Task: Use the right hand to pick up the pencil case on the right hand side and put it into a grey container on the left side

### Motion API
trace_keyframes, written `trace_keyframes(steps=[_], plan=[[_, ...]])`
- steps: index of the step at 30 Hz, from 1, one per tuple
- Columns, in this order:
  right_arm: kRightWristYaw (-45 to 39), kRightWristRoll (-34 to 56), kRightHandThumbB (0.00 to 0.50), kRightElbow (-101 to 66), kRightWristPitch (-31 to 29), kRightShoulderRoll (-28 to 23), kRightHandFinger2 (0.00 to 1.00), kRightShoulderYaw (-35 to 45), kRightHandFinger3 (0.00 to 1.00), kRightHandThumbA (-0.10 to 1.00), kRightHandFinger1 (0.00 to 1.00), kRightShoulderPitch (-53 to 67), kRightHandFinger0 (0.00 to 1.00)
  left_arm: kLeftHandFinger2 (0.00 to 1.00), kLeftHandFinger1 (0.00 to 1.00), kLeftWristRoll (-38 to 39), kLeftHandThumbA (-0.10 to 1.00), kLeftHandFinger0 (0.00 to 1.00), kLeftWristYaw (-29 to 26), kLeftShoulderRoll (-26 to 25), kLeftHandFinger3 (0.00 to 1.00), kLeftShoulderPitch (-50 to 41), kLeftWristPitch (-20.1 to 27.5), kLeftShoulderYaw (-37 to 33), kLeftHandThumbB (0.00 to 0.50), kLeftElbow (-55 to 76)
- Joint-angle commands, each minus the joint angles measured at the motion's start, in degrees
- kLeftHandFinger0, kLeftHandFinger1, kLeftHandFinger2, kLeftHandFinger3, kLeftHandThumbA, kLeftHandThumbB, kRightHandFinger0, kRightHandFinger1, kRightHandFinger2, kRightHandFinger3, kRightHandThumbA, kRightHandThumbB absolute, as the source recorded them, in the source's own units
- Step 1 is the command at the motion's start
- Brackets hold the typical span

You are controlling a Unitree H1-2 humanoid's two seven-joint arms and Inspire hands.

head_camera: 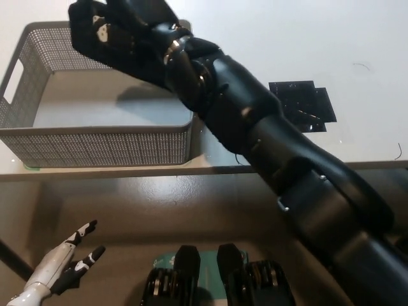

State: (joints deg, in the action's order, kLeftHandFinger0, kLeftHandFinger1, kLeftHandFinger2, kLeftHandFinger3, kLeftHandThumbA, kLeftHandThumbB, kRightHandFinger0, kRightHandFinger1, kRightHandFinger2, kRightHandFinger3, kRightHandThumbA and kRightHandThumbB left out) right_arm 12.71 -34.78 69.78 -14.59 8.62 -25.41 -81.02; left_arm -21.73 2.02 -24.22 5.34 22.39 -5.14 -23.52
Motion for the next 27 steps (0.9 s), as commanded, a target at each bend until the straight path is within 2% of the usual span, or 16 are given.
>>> trace_keyframes(steps=[1, 3, 5, 6, 7, 8, 9, 10, 14, 18, 22, 25, 27], plan=[[1.85, 0.85, 0.176, 1.17, -0.91, 1.10, 0.73, 0.36, 0.79, -0.10, 0.37, -5.47, 0.00, 1.00, 1.00, -1.03, 1.00, 1.00, -0.38, -2.40, 1.00, 1.10, 1.47, -0.08, 0.205, 1.01], [1.93, 0.88, 0.171, 1.99, -0.57, 1.23, 0.73, 0.37, 0.81, -0.10, 0.38, -5.54, 0.00, 1.00, 1.00, -1.10, 1.00, 1.00, -0.41, -2.36, 1.00, 1.10, 1.41, -0.15, 0.202, 1.31], [2.71, 0.98, 0.193, 2.52, -0.35, 1.24, 0.76, 0.57, 0.84, -0.10, 0.41, -5.33, 0.01, 1.00, 1.00, -1.07, 1.00, 1.00, -0.39, -2.45, 1.00, 1.17, 1.31, -0.11, 0.197, 1.43], [3.32, 0.85, 0.198, 2.55, -0.10, 1.11, 0.73, 0.58, 0.76, -0.10, 0.38, -5.19, 0.00, 1.00, 1.00, -1.04, 1.00, 1.00, -0.29, -2.49, 1.00, 1.25, 1.13, -0.09, 0.197, 1.61], [2.14, 0.75, 0.262, 2.77, 1.20, 0.86, 1.00, 0.42, 1.00, 0.23, 0.77, -5.16, 0.39, 1.00, 1.00, -1.01, 1.00, 1.00, -0.22, -2.49, 1.00, 1.33, 1.20, -0.14, 0.209, 1.60], [-2.73, 1.69, 0.348, 2.82, 2.48, 0.41, 1.00, 0.71, 1.00, 0.55, 1.00, -5.31, 0.96, 1.00, 1.00, -1.15, 1.00, 1.00, -0.08, -2.49, 1.00, 1.43, 1.05, -0.29, 0.214, 1.64], [-7.83, 2.68, 0.460, 2.83, 3.89, 0.02, 1.00, 1.03, 1.00, 0.75, 1.00, -5.57, 1.00, 1.00, 1.00, -1.00, 1.00, 1.00, 0.20, -2.52, 1.00, 1.55, 0.84, -0.35, 0.219, 1.58], [-10.18, 2.96, 0.499, 2.62, 4.61, -0.28, 1.00, 1.00, 1.00, 0.83, 1.00, -5.56, 1.00, 1.00, 1.00, -0.86, 1.00, 1.00, 0.31, -2.55, 1.00, 1.63, 0.72, -0.33, 0.226, 1.52], [-10.65, 2.71, 0.496, 0.92, 4.05, -1.65, 1.00, 0.92, 1.00, 1.00, 1.00, -4.04, 1.00, 1.00, 1.00, -0.20, 1.00, 1.00, 0.75, -2.52, 1.00, 1.97, 0.15, -0.14, 0.231, 1.39], [-12.20, 3.59, 0.482, -1.51, 4.18, -2.76, 1.00, 1.66, 1.00, 1.00, 1.00, -2.50, 1.00, 1.00, 1.00, -0.42, 1.00, 1.00, 0.40, -2.66, 1.00, 2.06, 1.37, -0.22, 0.211, 0.94], [-14.01, 4.58, 0.500, -4.88, 4.17, -4.12, 1.00, 2.53, 1.00, 1.00, 1.00, -0.81, 1.00, 1.00, 1.00, 0.58, 1.00, 1.00, 1.50, -2.41, 1.00, 2.16, -0.43, 0.04, 0.255, 1.21], [-14.65, 5.33, 0.498, -8.47, 4.63, -5.25, 1.00, 3.28, 1.00, 1.00, 1.00, 1.00, 1.00, 1.00, 1.00, 0.59, 1.00, 1.00, 1.70, -2.31, 1.00, 1.66, -1.13, 0.16, 0.233, 2.03], [-14.84, 6.30, 0.493, -11.46, 4.62, -5.99, 1.00, 4.48, 1.00, 1.00, 1.00, 2.24, 1.00, 1.00, 1.00, 0.61, 1.00, 1.00, 1.91, -2.41, 1.00, 1.46, -1.73, 0.26, 0.236, 2.46]])
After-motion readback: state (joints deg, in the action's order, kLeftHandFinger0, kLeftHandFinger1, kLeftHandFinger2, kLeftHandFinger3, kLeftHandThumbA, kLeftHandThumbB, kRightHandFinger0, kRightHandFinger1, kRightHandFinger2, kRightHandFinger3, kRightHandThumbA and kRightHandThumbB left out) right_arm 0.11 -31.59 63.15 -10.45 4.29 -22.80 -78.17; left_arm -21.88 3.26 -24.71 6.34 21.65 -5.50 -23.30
